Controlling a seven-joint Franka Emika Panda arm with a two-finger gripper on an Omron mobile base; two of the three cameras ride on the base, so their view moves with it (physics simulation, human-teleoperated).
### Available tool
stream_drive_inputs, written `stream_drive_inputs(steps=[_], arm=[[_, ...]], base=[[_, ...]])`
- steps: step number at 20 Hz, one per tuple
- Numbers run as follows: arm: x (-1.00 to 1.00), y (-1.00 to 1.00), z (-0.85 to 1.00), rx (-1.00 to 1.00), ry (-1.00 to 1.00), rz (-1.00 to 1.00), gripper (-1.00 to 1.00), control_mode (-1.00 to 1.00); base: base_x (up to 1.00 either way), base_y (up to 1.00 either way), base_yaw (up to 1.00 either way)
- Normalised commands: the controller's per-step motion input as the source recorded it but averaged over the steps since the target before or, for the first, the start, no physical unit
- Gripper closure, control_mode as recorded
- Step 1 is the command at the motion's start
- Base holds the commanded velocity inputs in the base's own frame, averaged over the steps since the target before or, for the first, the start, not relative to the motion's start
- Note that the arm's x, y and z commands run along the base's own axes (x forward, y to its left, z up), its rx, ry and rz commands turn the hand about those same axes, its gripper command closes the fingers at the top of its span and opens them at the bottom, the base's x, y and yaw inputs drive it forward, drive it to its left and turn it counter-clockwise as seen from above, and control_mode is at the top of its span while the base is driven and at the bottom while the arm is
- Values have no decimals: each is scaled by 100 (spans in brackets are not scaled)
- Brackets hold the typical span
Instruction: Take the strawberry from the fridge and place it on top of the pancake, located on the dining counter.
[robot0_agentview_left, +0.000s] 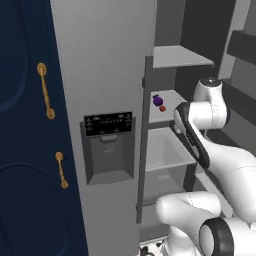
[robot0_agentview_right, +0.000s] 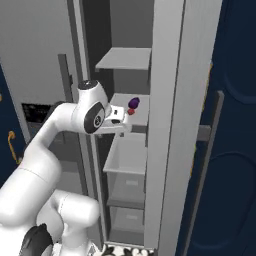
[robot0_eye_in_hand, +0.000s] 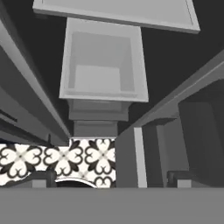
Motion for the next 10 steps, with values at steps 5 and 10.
stream_drive_inputs(steps=[5, 10], arm=[[0, 0, 0, 0, 0, 0, -100, 100], [0, 0, 0, 0, 0, 0, -100, 100]], base=[[69, -12, 0], [63, 0, 4]])
